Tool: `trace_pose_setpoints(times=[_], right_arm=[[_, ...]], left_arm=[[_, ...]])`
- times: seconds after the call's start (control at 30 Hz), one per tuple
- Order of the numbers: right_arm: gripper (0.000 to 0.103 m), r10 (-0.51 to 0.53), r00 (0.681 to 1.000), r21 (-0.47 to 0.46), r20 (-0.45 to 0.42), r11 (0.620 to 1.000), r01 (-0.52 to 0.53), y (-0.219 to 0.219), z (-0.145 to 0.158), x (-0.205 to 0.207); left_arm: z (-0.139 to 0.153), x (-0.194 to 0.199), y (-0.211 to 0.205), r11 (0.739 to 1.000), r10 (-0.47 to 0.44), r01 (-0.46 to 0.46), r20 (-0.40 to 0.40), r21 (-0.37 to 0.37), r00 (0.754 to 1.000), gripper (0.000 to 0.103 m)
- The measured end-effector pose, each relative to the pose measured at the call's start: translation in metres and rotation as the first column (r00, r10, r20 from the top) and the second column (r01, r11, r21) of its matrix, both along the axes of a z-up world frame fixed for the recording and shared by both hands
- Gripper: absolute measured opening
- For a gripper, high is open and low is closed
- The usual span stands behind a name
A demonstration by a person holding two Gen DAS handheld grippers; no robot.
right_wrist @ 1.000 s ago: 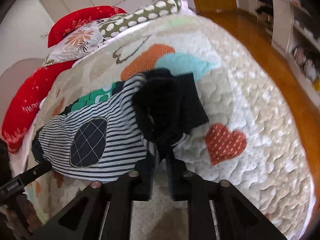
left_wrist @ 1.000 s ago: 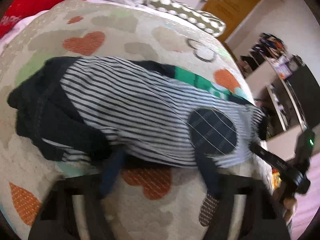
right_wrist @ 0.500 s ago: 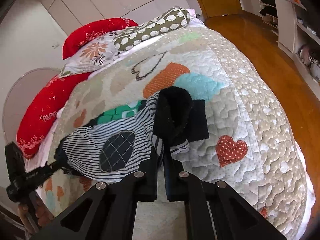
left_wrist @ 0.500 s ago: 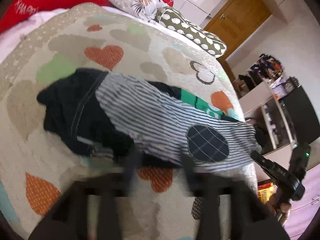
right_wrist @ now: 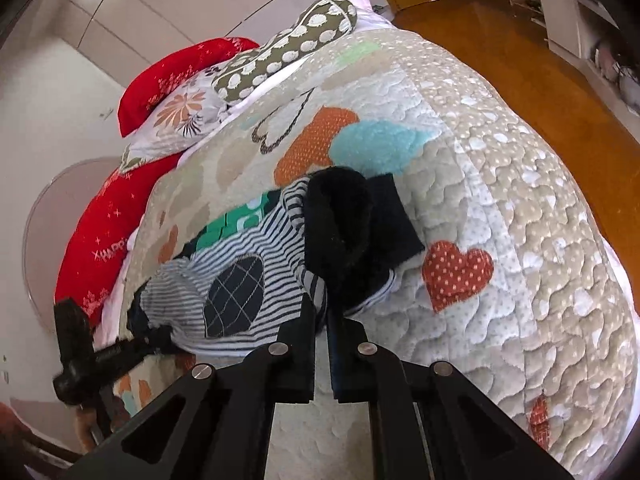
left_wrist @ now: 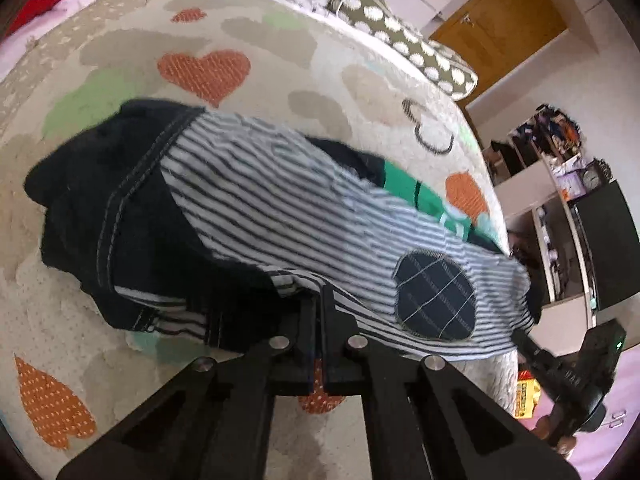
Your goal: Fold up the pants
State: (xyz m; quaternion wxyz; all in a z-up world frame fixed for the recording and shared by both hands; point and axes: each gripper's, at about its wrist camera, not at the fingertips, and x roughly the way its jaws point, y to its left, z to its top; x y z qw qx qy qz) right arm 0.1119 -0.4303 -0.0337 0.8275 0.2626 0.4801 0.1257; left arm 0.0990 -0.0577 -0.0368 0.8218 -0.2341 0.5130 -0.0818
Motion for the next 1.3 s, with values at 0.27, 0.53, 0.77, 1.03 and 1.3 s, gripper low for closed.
trace_pose_setpoints(times=[0.27,0.53,0.77,1.03,1.3], right_arm=[[0.005,0.032,0.999,-0.030,0.041,0.999,-0.031,0.006,0.014,0.007],[0.005,0.043,0.995,-0.076,0.088,0.996,-0.037,0.021,0.054,0.068],[0.005,-0.003,0.999,-0.127,0.038,0.992,0.008,0.037,0.048,0.154],[0.005,-0.042,0.999,-0.264,0.010,0.963,0.043,0.070,0.025,0.219],[0.059,-0.068,0.994,-0.327,0.083,0.941,0.091,0.053,0.039,0.216]], left_arm=[[0.034,0.007,0.008,1.000,0.018,-0.019,0.084,0.017,0.996,0.001],[0.064,0.076,0.000,0.992,0.000,-0.017,0.136,0.129,0.991,0.001],[0.061,0.152,-0.002,0.972,0.003,-0.032,0.122,0.234,0.992,0.002],[0.051,0.197,0.035,0.952,0.076,-0.104,0.107,0.288,0.991,0.009],[0.061,0.131,0.091,0.976,0.106,-0.126,0.119,0.175,0.987,0.044]])
